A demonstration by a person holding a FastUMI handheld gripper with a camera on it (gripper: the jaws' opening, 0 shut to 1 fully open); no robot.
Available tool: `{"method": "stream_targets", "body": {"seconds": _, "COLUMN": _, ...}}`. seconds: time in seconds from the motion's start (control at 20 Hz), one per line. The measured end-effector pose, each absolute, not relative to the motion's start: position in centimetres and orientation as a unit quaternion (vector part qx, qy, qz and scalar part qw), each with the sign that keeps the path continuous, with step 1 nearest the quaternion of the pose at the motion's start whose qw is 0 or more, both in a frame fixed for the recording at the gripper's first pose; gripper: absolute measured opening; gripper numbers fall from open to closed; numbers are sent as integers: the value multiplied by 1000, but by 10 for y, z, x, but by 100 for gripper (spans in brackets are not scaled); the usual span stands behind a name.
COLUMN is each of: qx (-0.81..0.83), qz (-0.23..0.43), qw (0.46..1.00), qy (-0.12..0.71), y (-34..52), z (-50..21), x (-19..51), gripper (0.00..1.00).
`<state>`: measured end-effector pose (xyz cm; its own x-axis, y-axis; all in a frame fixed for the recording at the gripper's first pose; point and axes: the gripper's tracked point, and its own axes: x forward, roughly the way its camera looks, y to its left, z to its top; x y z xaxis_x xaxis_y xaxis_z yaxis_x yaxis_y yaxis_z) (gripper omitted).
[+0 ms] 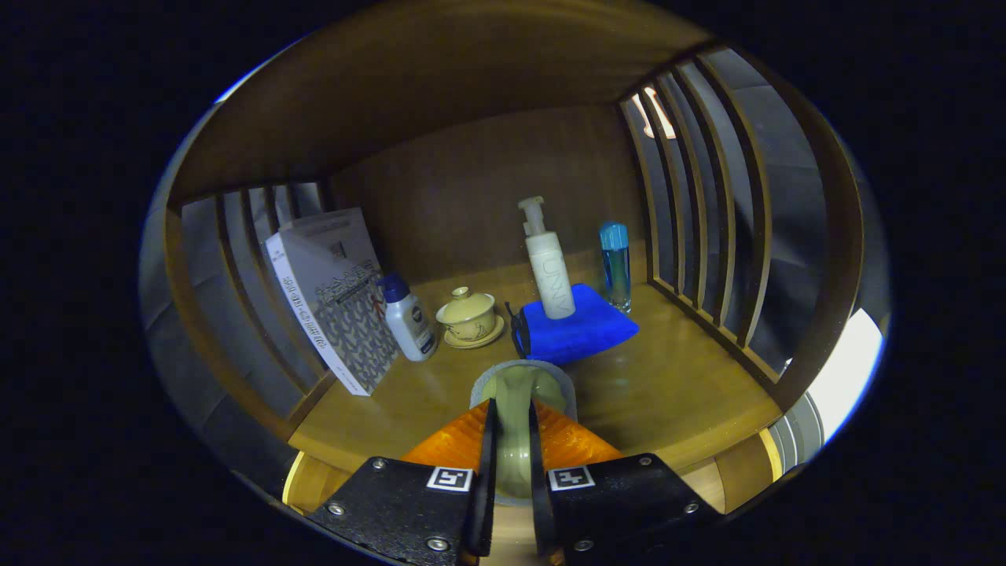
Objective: Pull open the drawer, take out the items inside it, and place them on the countertop above the cabinet.
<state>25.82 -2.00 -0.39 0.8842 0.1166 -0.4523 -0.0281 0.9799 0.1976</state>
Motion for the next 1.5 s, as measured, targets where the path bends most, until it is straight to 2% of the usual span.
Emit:
{"method": "stream_targets", "body": {"seconds": 0.45, "qx": 69, "qz": 32, "qw": 972, "qy": 221, "y": -15, "z": -15, "x": 271, "gripper": 32}}
{"method": "stream_targets", "body": {"seconds": 0.5, "qx": 72, "qz": 34, "qw": 974, "qy": 214, "y": -14, "z": -12, "x": 272, "gripper": 45}}
{"method": "stream_targets", "body": {"seconds": 0.55, "qx": 75, "qz": 32, "qw": 975, "qy": 208, "y": -14, "z": -9, "x": 270, "gripper": 52}}
{"method": "stream_targets", "body": {"seconds": 0.75, "qx": 49, "qz": 19, "qw": 984, "qy": 171, "y": -24, "z": 9, "x": 259, "gripper": 95}}
{"method": "stream_targets", "body": {"seconds": 1.5, "qx": -7, "qz": 26, "qw": 998, "qy": 62, "y": -1, "z": 13, "x": 135, "gripper": 95}}
